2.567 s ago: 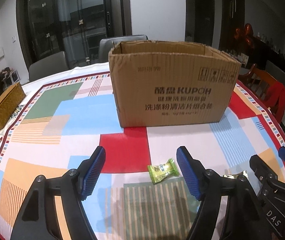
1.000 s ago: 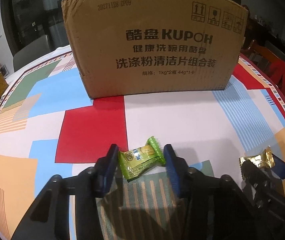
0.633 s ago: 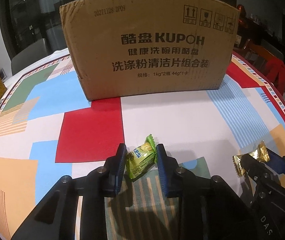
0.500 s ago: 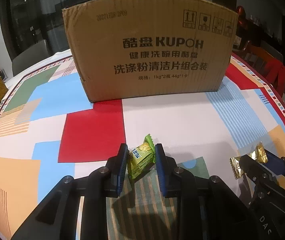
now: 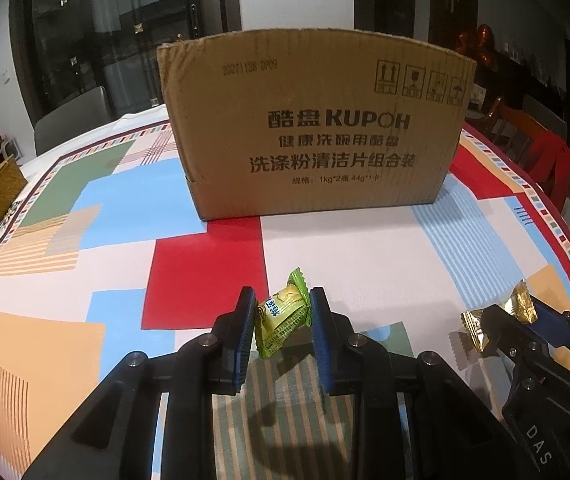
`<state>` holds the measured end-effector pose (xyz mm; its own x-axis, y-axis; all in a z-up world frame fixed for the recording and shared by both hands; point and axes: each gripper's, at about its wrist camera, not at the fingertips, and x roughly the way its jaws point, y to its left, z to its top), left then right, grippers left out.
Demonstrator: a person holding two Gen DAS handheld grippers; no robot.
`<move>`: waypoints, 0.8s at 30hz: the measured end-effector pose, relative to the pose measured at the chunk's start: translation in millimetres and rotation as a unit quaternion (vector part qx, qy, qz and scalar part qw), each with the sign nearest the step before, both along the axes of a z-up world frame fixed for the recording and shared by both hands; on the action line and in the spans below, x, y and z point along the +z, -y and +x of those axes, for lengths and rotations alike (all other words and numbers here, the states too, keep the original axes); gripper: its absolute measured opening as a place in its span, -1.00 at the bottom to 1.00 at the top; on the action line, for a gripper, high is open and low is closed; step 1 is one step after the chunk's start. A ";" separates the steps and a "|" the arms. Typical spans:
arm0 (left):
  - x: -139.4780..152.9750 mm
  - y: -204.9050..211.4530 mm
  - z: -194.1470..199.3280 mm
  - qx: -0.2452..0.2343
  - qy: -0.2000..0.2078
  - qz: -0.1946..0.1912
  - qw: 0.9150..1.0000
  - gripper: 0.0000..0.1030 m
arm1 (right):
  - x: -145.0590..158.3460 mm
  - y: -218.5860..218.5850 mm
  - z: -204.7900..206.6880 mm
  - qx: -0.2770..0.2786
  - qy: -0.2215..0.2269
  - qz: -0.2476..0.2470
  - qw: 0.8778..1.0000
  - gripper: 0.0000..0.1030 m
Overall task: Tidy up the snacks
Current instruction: 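Grasp the green-wrapped candy with the left tool while the right tool grasps the gold foil packet, then lift both held snacks and carry them over the cardboard box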
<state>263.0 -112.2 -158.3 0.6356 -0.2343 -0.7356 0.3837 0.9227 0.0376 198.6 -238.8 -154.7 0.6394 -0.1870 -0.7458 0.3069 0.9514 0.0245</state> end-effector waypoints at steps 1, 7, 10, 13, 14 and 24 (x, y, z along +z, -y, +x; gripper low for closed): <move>1.4 -1.1 -0.5 0.001 0.001 -0.001 1.000 -0.47 | 1.5 0.0 0.1 0.001 0.002 0.000 1.000 -0.46; 12.2 -4.0 1.0 0.005 0.009 -0.005 1.000 -0.47 | 14.9 -1.9 1.5 0.005 0.016 -0.004 1.000 -0.46; 19.5 -5.8 2.7 0.007 0.014 -0.008 1.000 -0.47 | 21.2 -2.7 4.2 0.008 0.022 -0.007 1.000 -0.46; 26.3 -7.2 4.3 0.009 0.020 -0.009 1.000 -0.47 | 26.6 -2.4 6.9 0.009 0.028 -0.009 1.000 -0.46; 29.3 -8.3 5.1 0.011 0.022 -0.010 1.000 -0.47 | 28.5 -2.3 8.0 0.010 0.030 -0.010 0.999 -0.46; 54.2 -11.7 14.3 0.021 0.039 -0.019 0.999 -0.47 | 61.8 -3.6 23.8 0.024 0.066 -0.022 0.997 -0.46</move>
<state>277.3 -100.4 -104.0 0.7006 -0.2327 -0.6745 0.3412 0.9395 0.0303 222.4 -235.2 -92.9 0.7409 -0.1852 -0.6455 0.2579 0.9660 0.0189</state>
